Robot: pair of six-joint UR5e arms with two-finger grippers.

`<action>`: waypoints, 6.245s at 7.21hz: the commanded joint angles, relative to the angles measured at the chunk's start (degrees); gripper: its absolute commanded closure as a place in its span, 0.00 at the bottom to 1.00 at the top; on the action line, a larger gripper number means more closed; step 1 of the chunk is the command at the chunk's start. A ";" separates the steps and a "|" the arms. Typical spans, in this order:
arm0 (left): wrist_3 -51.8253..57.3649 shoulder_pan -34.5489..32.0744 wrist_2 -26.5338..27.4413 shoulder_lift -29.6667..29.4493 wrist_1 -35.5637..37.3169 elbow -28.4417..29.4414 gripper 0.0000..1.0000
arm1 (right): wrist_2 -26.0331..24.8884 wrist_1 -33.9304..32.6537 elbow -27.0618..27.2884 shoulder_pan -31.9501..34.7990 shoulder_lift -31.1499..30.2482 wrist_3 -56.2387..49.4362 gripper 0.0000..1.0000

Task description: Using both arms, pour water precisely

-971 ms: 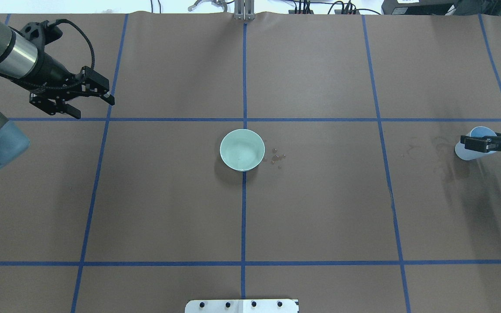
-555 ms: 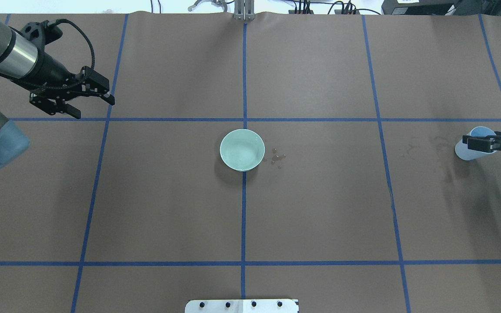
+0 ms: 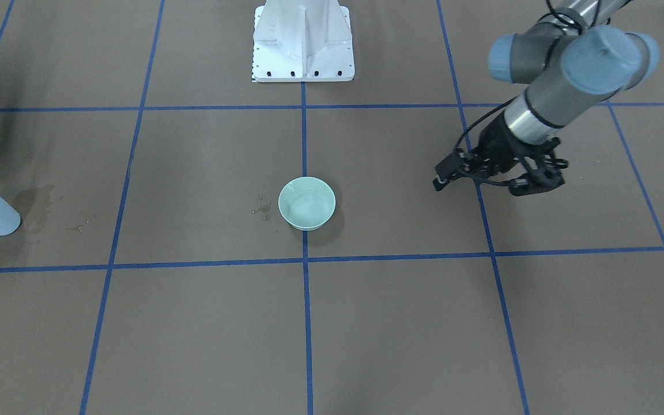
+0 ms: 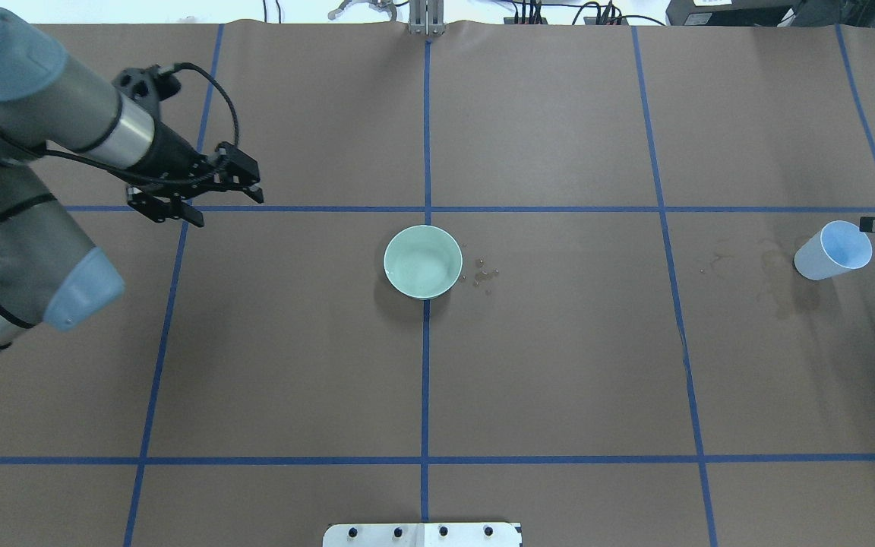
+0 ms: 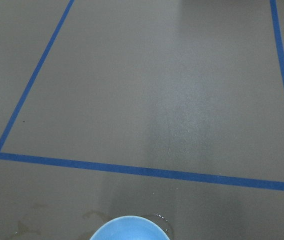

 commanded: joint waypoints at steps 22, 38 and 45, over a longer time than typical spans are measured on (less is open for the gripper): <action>55.87 -18.31 -9.88 27.35 -0.24 5.27 1.00 | 15.22 -16.75 0.97 16.03 1.19 -24.54 0.00; 82.38 -43.64 -10.40 26.31 20.56 1.96 0.01 | 17.06 -49.46 7.82 17.96 5.30 -38.73 0.00; 81.85 -43.82 -12.77 27.79 25.60 0.72 0.00 | 16.80 -68.69 9.75 20.25 11.22 -47.83 0.00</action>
